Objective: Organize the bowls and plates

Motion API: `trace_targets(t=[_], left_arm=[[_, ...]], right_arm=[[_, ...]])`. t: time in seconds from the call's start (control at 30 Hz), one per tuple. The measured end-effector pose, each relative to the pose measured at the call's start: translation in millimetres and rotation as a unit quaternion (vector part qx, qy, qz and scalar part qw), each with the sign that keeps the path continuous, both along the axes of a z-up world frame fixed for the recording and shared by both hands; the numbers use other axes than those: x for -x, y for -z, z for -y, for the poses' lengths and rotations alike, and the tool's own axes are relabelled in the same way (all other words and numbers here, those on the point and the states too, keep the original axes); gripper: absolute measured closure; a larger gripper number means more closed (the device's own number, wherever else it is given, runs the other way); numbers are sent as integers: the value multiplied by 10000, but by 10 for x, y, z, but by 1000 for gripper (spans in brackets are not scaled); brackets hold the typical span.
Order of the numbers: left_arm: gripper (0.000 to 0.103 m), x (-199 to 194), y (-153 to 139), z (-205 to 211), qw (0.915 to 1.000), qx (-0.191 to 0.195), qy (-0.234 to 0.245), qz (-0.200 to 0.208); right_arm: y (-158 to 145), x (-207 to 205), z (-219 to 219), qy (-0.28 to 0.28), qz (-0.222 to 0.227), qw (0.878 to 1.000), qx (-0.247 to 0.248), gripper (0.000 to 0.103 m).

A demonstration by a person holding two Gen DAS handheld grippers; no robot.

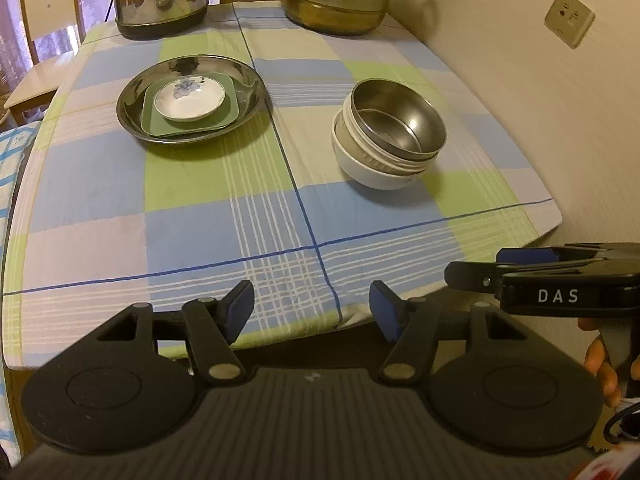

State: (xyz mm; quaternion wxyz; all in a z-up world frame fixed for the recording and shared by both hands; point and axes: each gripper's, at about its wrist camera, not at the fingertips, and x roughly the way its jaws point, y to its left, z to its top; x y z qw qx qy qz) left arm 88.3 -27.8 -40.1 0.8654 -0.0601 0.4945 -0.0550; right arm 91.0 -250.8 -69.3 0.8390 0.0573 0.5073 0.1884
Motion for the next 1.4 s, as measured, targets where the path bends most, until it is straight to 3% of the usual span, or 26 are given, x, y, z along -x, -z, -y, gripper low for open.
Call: trace_targets(t=[0.47,0.77,1.07,1.4], left_arm=[[42,9,-30,-219,9996,14,271,125],[42,-190,-11,-297,9991,45,356,223],[42,-559,-35,-129,9985,328,168,409],[42,-1095,119,268,9969,662,-237,345]], right_arm=[[-22,103,-195,386,58,9992,39,30],[-68,-19,-187,660,177,9976,111,30],[-119,-432,15,686,353,9970,46,30],[15,-1091,265,441,399,9980,-199,31]])
